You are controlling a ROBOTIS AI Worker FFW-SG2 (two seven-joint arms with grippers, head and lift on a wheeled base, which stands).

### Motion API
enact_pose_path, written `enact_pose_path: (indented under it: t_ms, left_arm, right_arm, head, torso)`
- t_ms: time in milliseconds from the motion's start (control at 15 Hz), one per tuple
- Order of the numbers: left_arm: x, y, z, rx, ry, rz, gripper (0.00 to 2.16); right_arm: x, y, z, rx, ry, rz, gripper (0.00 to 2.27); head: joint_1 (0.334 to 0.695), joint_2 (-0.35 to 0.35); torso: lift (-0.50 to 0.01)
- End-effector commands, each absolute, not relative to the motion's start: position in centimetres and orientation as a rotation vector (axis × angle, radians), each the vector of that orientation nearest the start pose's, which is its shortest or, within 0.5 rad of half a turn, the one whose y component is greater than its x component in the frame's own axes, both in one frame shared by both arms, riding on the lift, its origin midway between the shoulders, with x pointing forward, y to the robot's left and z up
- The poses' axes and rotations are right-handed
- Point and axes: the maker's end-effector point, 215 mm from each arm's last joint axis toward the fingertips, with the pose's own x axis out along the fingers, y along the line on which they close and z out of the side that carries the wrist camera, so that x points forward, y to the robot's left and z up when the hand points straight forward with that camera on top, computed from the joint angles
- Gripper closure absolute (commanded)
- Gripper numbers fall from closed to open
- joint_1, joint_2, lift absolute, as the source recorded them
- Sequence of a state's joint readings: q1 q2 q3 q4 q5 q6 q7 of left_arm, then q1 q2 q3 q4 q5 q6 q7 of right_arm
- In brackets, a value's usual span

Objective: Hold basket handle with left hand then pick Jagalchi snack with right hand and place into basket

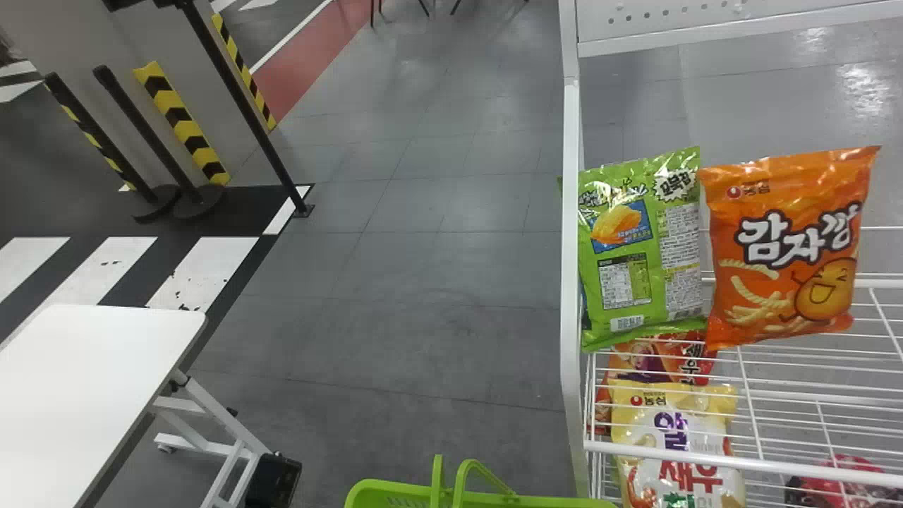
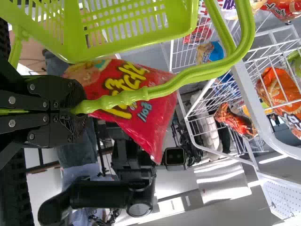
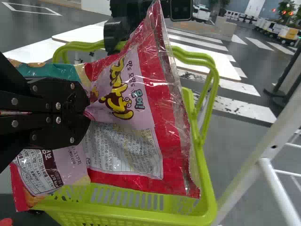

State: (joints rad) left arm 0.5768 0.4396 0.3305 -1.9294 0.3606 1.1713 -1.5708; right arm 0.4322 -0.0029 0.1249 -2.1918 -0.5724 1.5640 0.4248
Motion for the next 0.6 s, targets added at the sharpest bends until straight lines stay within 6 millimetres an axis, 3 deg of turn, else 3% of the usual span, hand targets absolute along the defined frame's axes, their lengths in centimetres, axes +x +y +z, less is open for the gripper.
enact_pose_path:
  t_ms: [0,67,267,533]
  left_arm:
    - [17.6,22.6,-42.6,-0.91,1.031,-1.139,2.05]
    - [17.6,22.7,-42.7,-0.91,1.032,-1.137,2.05]
    - [17.6,22.8,-42.8,-0.913,1.033,-1.132,2.05]
    - [17.8,22.9,-42.7,-0.912,1.03,-1.132,2.05]
  right_arm:
    - [15.5,6.0,-46.7,0.731,1.36,1.009,0.0]
    - [15.0,6.4,-46.8,0.747,1.375,1.023,0.0]
    - [18.5,6.4,-46.6,0.754,1.233,0.993,0.06]
    - [21.6,5.5,-46.6,0.721,1.106,0.933,0.06]
  head:
    - [0.695,0.35]
    - [0.695,0.35]
    - [0.695,0.35]
    - [0.695,0.35]
  torso:
    - [-0.009]
    - [-0.009]
    - [-0.009]
    - [-0.009]
